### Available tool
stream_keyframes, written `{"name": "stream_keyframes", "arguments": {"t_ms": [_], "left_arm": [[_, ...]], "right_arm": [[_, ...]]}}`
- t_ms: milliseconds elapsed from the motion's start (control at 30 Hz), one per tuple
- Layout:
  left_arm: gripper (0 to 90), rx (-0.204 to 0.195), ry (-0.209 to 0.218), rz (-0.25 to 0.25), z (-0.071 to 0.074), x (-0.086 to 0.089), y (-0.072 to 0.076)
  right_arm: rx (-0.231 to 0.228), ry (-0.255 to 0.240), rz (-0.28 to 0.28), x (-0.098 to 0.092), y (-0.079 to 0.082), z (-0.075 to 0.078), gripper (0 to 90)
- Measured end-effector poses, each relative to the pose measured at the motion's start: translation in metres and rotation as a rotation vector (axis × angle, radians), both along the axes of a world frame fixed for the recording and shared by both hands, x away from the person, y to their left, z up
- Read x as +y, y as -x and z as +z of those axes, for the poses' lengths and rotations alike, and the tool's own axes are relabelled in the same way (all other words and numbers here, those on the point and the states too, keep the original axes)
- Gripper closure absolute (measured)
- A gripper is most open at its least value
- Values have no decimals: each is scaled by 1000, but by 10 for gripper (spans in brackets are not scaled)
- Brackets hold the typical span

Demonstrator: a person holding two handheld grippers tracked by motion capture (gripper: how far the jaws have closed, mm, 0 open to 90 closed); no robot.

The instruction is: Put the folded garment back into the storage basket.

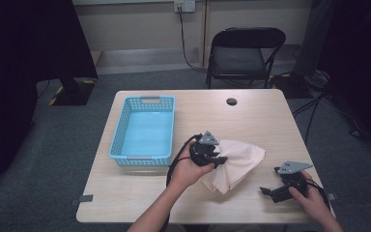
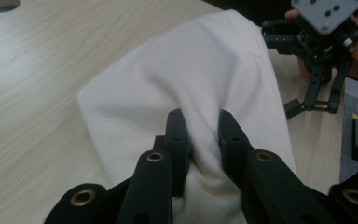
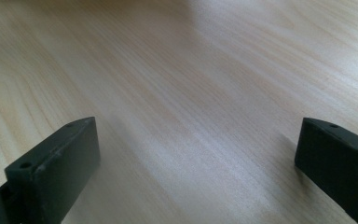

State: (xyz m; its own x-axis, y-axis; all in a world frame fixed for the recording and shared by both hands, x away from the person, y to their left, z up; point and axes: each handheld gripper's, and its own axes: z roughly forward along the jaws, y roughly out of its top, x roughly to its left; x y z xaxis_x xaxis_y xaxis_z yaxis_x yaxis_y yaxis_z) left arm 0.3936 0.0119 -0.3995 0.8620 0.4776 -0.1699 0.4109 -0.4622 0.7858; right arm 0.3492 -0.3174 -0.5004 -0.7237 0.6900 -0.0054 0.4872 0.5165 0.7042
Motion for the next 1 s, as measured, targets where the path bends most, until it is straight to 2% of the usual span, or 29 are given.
{"name": "stream_keyframes", "arguments": {"t_ms": [100, 233, 633, 933, 1000], "left_arm": [[780, 13, 15, 7, 6, 4, -1], [780, -15, 37, 20, 17, 14, -2], [780, -8, 89, 44, 37, 31, -6], [780, -6, 88, 71, 50, 41, -8], [781, -4, 99, 80, 53, 44, -9]], "right_arm": [[0, 0, 0, 0, 0, 0, 0], [1, 0, 0, 0, 0, 0, 0], [0, 0, 0, 0, 0, 0, 0], [0, 0, 0, 0, 0, 0, 0], [-1, 0, 1, 0, 0, 0, 0]]}}
